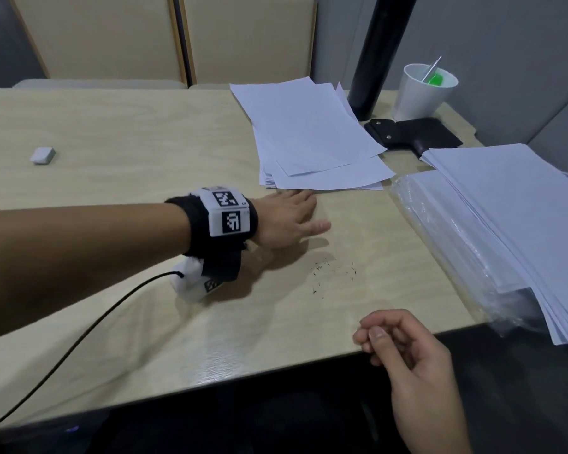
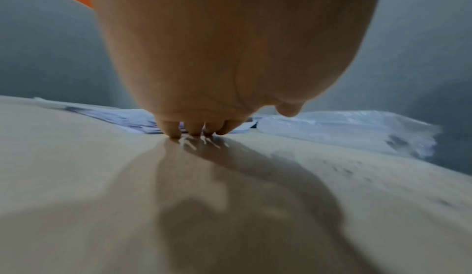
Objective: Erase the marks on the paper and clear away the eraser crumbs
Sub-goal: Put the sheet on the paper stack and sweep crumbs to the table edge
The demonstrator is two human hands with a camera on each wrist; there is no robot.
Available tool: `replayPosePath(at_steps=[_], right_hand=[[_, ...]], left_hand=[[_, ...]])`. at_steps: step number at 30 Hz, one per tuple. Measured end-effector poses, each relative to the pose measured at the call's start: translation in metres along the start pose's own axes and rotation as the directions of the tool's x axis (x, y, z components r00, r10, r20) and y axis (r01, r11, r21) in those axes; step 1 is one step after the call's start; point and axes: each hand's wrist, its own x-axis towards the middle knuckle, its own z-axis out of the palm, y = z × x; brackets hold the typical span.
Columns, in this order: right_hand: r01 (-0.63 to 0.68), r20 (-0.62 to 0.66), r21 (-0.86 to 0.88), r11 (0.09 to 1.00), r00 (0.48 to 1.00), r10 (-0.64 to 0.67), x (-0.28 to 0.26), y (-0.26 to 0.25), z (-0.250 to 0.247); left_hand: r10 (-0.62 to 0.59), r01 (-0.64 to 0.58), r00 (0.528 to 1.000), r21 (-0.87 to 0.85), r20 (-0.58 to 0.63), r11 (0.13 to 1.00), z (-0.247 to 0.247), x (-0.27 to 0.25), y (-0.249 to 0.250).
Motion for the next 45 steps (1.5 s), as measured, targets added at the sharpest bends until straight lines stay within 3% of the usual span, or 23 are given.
replayPosePath(at_steps=[3, 6, 8, 12, 16, 19, 21, 22, 23, 25, 27, 29, 32, 35, 37, 39, 41, 43, 45], right_hand=[[-0.005, -0.003, -0.006, 1.0, 1.0, 0.005, -0.001, 0.0, 0.0], [-0.003, -0.001, -0.012, 1.0, 1.0, 0.003, 0.0, 0.001, 0.0], [0.001, 0.002, -0.018, 1.0, 1.0, -0.001, 0.0, 0.001, 0.001], [0.003, 0.0, -0.012, 1.0, 1.0, -0.003, -0.001, 0.001, 0.0], [0.006, -0.003, -0.011, 1.0, 1.0, -0.006, 0.0, 0.001, 0.001], [0.013, -0.014, 0.0, 1.0, 1.0, -0.013, 0.0, 0.003, 0.001], [0.019, -0.011, -0.003, 1.0, 1.0, -0.019, 0.001, 0.004, 0.001], [0.02, -0.008, -0.006, 1.0, 1.0, -0.02, 0.001, 0.005, 0.001], [0.021, -0.006, -0.007, 1.0, 1.0, -0.021, 0.001, 0.006, 0.001], [0.02, -0.002, -0.003, 1.0, 1.0, -0.02, 0.0, 0.006, 0.0], [0.017, 0.0, 0.004, 1.0, 1.0, -0.017, -0.001, 0.005, 0.0], [0.016, 0.0, 0.015, 1.0, 1.0, -0.016, -0.001, 0.004, 0.0], [0.028, 0.005, 0.039, 0.999, 1.0, -0.029, 0.0, 0.005, 0.0], [0.047, -0.009, 0.098, 0.994, 0.999, -0.047, 0.0, 0.006, -0.003], [0.056, -0.049, 0.165, 0.985, 0.998, -0.048, 0.001, 0.008, -0.01], [0.062, -0.096, 0.207, 0.976, 0.994, -0.043, 0.004, 0.008, -0.019], [0.076, -0.145, 0.216, 0.973, 0.988, -0.045, 0.008, 0.007, -0.029], [0.083, -0.169, 0.217, 0.973, 0.984, -0.047, 0.011, 0.005, -0.036], [0.08, -0.171, 0.217, 0.973, 0.984, -0.043, 0.012, 0.005, -0.041]], left_hand=[[-0.079, 0.035, 0.989, -0.319, -0.124, 0.947, -0.017, 0.003, -0.005], [-0.158, 0.056, 0.953, -0.361, -0.259, 0.931, -0.025, 0.002, -0.015], [-0.156, 0.042, 0.949, -0.381, -0.273, 0.923, -0.021, 0.001, -0.02], [-0.033, -0.014, 0.979, -0.229, -0.201, 0.973, -0.006, 0.0, -0.019], [0.043, -0.048, 0.998, 0.106, 0.047, 0.993, 0.015, -0.009, 0.008], [0.225, -0.235, 0.957, 0.037, 0.182, 0.971, 0.028, -0.031, 0.047], [0.331, -0.323, 0.93, -0.074, 0.162, 0.944, 0.025, -0.042, 0.057], [0.333, -0.324, 0.937, -0.094, 0.103, 0.941, 0.021, -0.042, 0.052], [0.287, -0.283, 0.957, -0.073, 0.037, 0.956, 0.017, -0.04, 0.044], [0.082, -0.081, 0.995, 0.026, -0.055, 0.996, 0.014, -0.032, 0.018], [-0.17, 0.174, 0.984, 0.093, -0.046, 0.98, 0.018, -0.028, -0.001], [-0.269, 0.267, 0.963, 0.104, 0.007, 0.958, 0.029, -0.031, 0.003], [-0.08, 0.077, 0.996, 0.065, 0.05, 0.995, 0.045, -0.042, 0.042], [0.161, -0.149, 0.974, -0.085, 0.157, 0.985, 0.039, -0.045, 0.073], [0.186, -0.171, 0.975, -0.122, 0.119, 0.978, 0.034, -0.039, 0.077], [0.17, -0.17, 0.982, -0.004, 0.088, 0.985, 0.038, -0.038, 0.08], [0.251, -0.271, 0.952, 0.102, 0.173, 0.957, 0.041, -0.048, 0.088], [0.337, -0.366, 0.905, 0.069, 0.259, 0.928, 0.039, -0.064, 0.095], [0.332, -0.338, 0.922, -0.003, 0.201, 0.941, 0.034, -0.079, 0.089]])
